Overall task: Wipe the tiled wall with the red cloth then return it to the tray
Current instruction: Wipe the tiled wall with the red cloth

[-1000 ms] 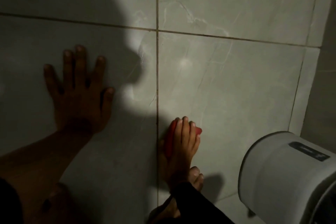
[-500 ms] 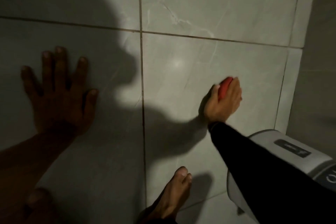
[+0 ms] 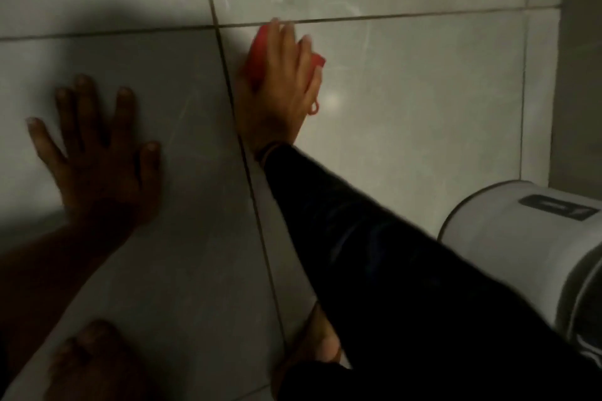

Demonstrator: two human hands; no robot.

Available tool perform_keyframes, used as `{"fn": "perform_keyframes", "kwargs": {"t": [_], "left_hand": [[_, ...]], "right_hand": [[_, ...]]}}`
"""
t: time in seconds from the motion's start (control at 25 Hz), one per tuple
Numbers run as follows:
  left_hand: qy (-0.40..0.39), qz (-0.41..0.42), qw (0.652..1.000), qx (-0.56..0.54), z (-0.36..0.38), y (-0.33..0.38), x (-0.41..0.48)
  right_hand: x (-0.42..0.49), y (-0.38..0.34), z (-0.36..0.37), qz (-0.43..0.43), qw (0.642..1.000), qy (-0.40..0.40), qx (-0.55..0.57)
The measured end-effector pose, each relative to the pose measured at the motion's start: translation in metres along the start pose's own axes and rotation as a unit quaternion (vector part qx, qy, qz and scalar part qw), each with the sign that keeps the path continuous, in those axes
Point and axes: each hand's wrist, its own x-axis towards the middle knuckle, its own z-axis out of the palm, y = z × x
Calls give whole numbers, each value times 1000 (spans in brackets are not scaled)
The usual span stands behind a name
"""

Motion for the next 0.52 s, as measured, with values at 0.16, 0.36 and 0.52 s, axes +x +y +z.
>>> {"fn": "perform_keyframes", "kwargs": {"t": [0.16, 0.36, 0.52], "left_hand": [[-161, -40, 983, 79, -58, 30, 14], [-413, -131, 887, -160, -168, 162, 17], [-541, -168, 758, -323, -272, 315, -32]], "right_hand": [[5, 37, -85, 154, 934, -173, 274], [-86, 35, -240, 409, 733, -103, 534], [-146, 51, -369, 519, 612, -43, 595]]}}
